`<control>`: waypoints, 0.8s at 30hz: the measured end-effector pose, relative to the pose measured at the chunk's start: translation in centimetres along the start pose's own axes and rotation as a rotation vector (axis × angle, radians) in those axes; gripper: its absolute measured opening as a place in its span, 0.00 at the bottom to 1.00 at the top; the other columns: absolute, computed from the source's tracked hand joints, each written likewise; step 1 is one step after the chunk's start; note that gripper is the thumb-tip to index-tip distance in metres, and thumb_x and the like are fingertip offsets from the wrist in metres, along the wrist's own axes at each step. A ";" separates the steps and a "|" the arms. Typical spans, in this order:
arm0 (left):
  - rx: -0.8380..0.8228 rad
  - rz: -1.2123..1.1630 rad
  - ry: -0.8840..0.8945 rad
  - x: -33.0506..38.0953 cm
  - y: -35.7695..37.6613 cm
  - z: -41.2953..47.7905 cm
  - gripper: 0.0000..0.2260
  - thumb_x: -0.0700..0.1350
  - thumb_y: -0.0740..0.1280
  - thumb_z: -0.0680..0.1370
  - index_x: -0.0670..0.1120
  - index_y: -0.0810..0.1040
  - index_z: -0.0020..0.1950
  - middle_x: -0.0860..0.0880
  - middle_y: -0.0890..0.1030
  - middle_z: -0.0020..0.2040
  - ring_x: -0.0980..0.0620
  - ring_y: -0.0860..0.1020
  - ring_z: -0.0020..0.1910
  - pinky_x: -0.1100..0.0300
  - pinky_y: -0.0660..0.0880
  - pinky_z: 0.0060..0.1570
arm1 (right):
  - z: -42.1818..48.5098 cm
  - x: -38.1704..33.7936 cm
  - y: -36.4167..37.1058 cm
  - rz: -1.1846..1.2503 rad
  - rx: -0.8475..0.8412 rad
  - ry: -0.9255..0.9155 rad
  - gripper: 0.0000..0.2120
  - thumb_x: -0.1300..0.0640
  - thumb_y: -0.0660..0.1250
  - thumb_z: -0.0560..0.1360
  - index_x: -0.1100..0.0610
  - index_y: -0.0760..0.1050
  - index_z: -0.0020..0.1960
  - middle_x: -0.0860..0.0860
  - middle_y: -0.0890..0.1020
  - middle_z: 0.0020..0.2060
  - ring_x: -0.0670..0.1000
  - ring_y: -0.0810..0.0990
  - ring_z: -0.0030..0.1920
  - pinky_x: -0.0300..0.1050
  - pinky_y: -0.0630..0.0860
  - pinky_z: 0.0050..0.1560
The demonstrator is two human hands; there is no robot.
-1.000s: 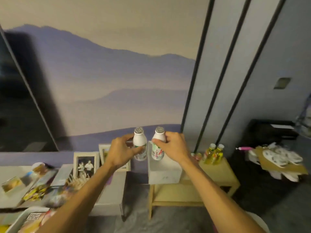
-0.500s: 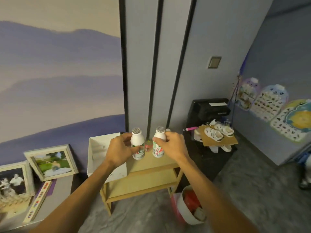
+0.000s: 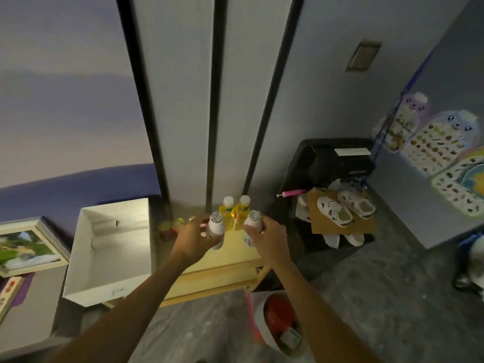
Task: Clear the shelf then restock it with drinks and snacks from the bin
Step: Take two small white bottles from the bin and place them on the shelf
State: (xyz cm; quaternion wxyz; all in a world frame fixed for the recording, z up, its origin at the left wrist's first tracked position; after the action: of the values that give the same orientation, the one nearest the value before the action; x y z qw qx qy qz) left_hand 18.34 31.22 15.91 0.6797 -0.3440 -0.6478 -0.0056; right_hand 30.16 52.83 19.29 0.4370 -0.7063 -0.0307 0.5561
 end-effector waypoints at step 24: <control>0.208 -0.055 -0.219 -19.0 18.4 11.8 0.27 0.41 0.82 0.71 0.55 0.78 0.66 0.56 0.82 0.62 0.56 0.82 0.59 0.55 0.84 0.57 | 13.1 19.9 16.9 0.105 -0.179 -0.090 0.17 0.43 0.74 0.80 0.50 0.80 0.65 0.41 0.87 0.54 0.41 0.85 0.52 0.44 0.84 0.53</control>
State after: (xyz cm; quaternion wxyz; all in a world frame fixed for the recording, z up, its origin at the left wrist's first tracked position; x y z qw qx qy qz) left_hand 13.28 42.50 -10.27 0.6365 -0.2523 -0.7244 0.0809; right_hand 19.59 60.61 -6.80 0.3408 -0.7175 -0.0626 0.6042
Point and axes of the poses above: each hand's wrist, its own z-axis towards the middle knuckle, its own y-axis out of the palm, x = y × z, the point moved 10 cm from there along z, towards the middle knuckle
